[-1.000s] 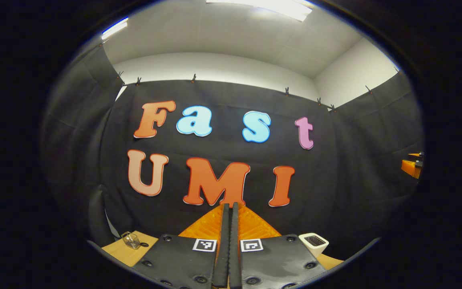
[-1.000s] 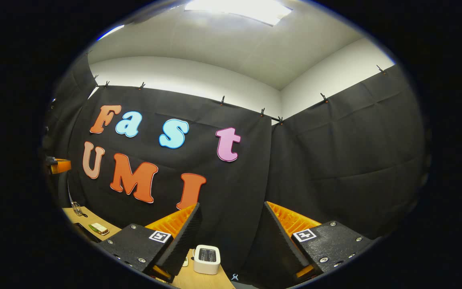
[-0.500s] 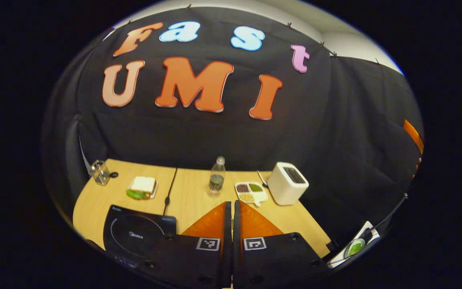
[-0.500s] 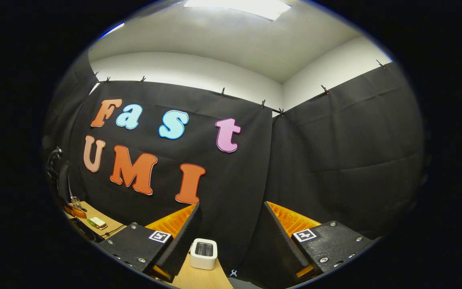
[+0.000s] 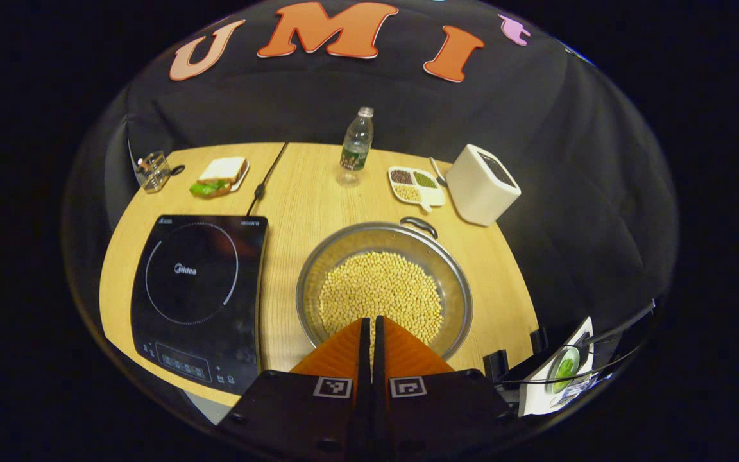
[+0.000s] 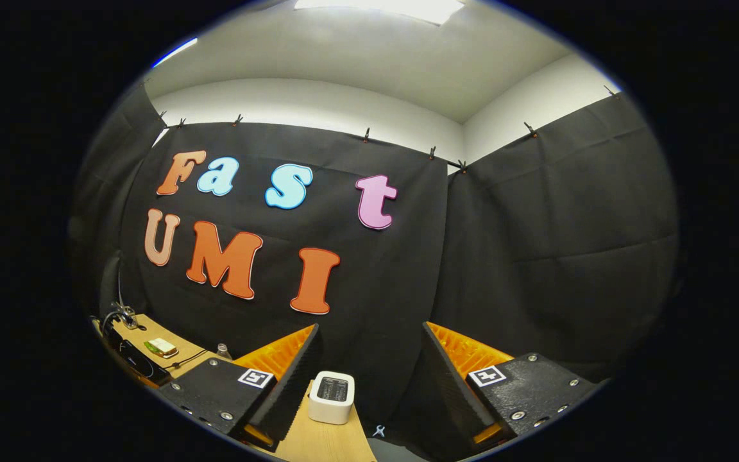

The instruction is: First push the handle of the pot to place it horizontally, then grasp the pot with both hands and set it on the induction cooktop.

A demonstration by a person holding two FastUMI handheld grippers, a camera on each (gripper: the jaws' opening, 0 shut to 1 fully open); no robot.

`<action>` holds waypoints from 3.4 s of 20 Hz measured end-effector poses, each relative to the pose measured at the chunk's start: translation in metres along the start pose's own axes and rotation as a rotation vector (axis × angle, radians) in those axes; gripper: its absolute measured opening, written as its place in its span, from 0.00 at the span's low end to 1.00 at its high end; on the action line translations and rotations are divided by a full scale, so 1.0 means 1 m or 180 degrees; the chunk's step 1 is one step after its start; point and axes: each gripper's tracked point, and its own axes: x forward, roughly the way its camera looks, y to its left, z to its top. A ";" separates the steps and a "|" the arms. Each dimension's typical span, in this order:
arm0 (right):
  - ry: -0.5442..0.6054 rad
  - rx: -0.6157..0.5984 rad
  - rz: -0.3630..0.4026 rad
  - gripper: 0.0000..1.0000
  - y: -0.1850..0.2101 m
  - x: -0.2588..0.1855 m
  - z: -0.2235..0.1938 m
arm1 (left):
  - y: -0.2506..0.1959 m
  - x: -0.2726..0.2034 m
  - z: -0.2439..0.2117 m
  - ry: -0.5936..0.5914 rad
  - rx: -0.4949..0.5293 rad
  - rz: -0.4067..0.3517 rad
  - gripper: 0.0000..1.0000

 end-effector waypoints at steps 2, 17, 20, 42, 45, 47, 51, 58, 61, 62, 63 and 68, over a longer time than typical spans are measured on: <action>0.0008 0.0023 0.0046 0.95 0.000 0.002 -0.005 | 0.002 0.009 -0.022 0.0180 -0.0130 0.0047 0.09; 0.0219 0.0218 0.0368 0.95 0.010 0.014 -0.043 | -0.009 0.039 -0.139 0.1183 -0.0950 0.0146 0.08; 0.0249 0.0254 0.0410 0.95 0.015 0.014 -0.046 | 0.000 0.051 -0.150 0.1310 -0.0971 0.0328 0.08; 0.0636 0.0278 0.0511 0.95 0.109 0.033 -0.064 | 0.095 0.084 -0.097 0.1229 -0.0252 0.0946 0.08; 0.0761 0.0285 0.0612 0.95 0.131 0.035 -0.073 | 0.105 0.092 -0.084 0.1141 -0.0127 0.0970 0.08; 0.0827 0.0270 0.0670 0.95 0.144 0.036 -0.079 | 0.111 0.098 -0.075 0.1066 -0.0076 0.0961 0.08; 0.0946 0.0224 0.0787 0.95 0.172 0.036 -0.091 | 0.122 0.110 -0.055 0.0857 0.0030 0.0940 0.08; 0.1273 0.0181 0.0918 0.95 0.208 0.036 -0.128 | 0.134 0.125 -0.026 0.0572 0.0205 0.0840 0.08; 0.1467 0.0174 0.0953 0.95 0.220 0.034 -0.150 | 0.137 0.128 -0.016 0.0508 0.0222 0.0783 0.08; 0.1535 0.0168 0.0962 0.96 0.224 0.034 -0.159 | 0.138 0.129 -0.014 0.0493 0.0226 0.0764 0.08; 0.1629 0.0165 0.0969 0.96 0.229 0.033 -0.171 | 0.138 0.130 -0.011 0.0469 0.0238 0.0741 0.08; 0.2188 0.0276 0.1064 0.96 0.255 0.022 -0.231 | 0.142 0.137 0.003 0.0364 0.0282 0.0643 0.08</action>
